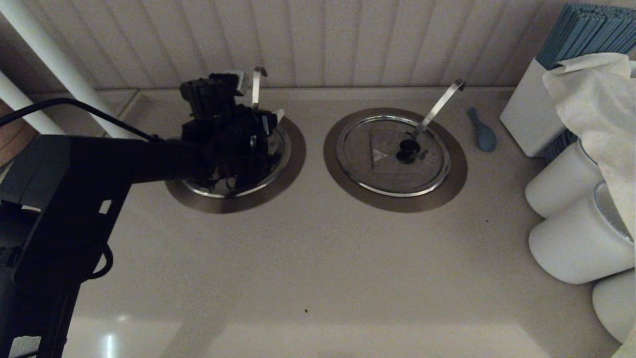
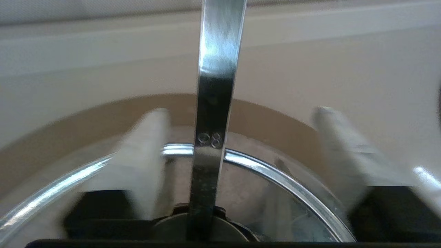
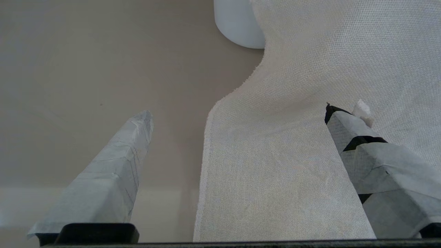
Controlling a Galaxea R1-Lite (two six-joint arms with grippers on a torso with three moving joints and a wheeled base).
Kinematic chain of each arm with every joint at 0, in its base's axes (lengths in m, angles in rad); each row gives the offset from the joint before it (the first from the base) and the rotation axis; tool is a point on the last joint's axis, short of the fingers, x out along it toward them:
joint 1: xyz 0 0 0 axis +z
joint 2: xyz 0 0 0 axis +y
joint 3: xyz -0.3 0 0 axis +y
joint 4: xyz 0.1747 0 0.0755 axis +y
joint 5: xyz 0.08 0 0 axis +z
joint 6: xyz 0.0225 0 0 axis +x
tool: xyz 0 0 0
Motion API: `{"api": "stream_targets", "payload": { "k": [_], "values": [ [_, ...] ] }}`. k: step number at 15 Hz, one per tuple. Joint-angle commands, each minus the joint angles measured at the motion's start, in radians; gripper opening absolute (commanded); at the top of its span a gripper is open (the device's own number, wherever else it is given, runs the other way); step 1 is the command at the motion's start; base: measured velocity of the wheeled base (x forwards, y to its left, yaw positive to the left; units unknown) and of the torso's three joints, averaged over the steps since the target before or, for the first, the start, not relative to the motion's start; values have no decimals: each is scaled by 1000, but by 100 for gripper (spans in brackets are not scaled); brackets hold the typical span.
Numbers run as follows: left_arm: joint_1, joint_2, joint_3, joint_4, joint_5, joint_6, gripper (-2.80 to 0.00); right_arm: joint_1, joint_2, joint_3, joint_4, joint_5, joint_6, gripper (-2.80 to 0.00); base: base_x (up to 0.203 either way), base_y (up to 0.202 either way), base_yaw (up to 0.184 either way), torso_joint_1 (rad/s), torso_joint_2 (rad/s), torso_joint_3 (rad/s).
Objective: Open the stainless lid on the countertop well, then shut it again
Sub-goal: Stir with a spoon
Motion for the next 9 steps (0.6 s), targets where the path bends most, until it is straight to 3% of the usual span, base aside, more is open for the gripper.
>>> {"api": "stream_targets", "payload": {
  "k": [1,9],
  "values": [
    [0,10,-4,-5,0,0,-280,1,0,0,1,0,0,0,0,0,0,0,0,0],
    [0,10,-1,-49,3,-5,-280,0,0,0,0,0,0,0,0,0,0,0,0,0]
  ]
}}
